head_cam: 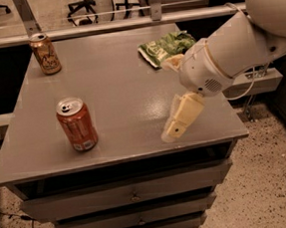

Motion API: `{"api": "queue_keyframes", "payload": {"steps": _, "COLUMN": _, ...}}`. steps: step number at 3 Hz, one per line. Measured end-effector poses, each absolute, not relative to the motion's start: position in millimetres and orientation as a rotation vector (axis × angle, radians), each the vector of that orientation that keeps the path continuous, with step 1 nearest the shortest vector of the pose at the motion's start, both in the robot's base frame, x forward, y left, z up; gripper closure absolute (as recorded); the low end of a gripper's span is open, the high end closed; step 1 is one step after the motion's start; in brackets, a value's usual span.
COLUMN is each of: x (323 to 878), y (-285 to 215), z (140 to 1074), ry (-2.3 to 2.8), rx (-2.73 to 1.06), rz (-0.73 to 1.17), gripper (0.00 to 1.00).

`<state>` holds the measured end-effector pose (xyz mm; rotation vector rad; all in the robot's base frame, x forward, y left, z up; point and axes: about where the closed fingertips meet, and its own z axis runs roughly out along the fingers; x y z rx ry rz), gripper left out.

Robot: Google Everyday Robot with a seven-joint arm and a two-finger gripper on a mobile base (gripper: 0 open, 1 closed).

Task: Knock coke can over

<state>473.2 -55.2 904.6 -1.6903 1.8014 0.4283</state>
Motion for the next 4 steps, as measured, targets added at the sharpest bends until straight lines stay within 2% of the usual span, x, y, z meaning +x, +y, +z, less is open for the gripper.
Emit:
{"api": "queue_keyframes", "payload": {"steps": 2, "x": 491, "y": 86, "z": 884, "ry": 1.507, "rx": -1.579, "rz": 0.824, "gripper": 0.0}}
{"api": "queue_keyframes", "payload": {"steps": 3, "x": 492, "y": 131, "z": 871, "ry": 1.426, "rx": -1.539, "rz": 0.962, "gripper": 0.0}}
{"api": "queue_keyframes", "payload": {"steps": 4, "x": 488, "y": 153, "z": 860, "ry": 1.385, "rx": -1.489, "rz": 1.048, "gripper": 0.18}}
